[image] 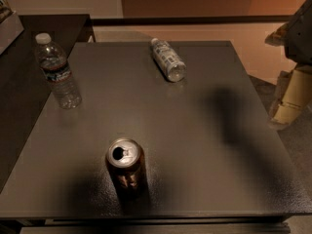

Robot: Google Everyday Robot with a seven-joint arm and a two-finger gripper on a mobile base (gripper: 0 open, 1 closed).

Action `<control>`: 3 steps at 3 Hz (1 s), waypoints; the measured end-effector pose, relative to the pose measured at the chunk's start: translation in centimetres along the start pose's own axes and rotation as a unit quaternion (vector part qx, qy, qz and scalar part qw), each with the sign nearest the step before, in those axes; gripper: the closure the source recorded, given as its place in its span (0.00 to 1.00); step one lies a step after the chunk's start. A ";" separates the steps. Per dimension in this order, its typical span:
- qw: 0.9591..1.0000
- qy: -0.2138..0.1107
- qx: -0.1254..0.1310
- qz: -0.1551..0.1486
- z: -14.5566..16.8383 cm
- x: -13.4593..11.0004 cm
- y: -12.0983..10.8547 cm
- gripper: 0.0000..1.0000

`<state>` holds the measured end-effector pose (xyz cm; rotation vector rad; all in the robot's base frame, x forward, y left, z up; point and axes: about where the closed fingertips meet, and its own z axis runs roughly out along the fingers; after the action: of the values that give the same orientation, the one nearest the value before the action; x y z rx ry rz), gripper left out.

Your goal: Move blue plastic bottle near orange can

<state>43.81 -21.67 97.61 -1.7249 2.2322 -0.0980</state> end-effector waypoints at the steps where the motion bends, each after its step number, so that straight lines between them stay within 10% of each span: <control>1: 1.000 0.000 0.000 0.000 0.0 0.0 0.0 0.00; 3: 0.999 0.003 0.005 0.044 2.3 -0.2 -3.1 0.00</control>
Offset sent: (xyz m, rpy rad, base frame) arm 0.0155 -0.0004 -0.0076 0.0026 0.0386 -0.0498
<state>47.38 -21.98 96.17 -1.6206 2.3050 -0.0941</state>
